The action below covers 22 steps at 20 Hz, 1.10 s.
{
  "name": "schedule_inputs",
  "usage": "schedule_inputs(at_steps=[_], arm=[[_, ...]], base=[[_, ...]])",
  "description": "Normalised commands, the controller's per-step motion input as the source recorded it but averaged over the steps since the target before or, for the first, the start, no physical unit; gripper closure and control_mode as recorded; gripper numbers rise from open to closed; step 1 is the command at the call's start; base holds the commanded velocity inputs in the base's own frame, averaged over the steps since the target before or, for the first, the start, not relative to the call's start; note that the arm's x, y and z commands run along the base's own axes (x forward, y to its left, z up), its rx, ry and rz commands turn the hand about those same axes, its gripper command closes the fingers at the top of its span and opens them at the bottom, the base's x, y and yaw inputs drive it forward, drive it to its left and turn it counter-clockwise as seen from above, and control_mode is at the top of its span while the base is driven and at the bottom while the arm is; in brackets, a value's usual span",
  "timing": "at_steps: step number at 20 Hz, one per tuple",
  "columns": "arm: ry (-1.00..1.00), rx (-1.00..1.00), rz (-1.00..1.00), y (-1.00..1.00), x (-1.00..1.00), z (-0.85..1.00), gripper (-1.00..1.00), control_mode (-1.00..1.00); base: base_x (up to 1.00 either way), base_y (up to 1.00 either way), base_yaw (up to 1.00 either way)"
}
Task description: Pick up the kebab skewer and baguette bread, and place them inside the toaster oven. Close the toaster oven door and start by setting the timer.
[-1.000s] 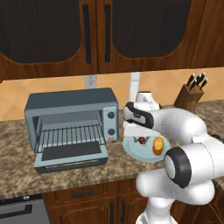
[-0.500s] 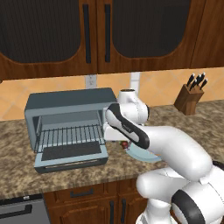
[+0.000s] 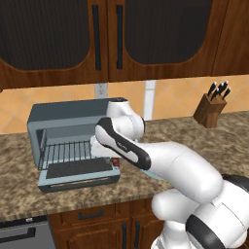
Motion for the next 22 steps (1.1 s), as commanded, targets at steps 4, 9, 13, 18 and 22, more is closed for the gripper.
schedule_inputs(at_steps=[4,9,13,18,22], arm=[[0.00,0.00,0.00,0.48,0.64,-0.03,1.00,-1.00],[0.00,0.00,0.00,0.35,0.47,-0.21,1.00,-1.00],[0.00,0.00,-0.02,0.02,0.62,-0.32,1.00,-1.00],[0.00,0.00,0.00,0.02,0.30,-0.22,1.00,-1.00],[0.00,0.00,0.00,0.08,0.06,-0.26,1.00,-1.00]], base=[[0.00,0.00,0.00],[0.00,0.00,0.00],[0.00,0.00,0.00],[0.00,0.00,0.00],[0.00,0.00,0.00]])
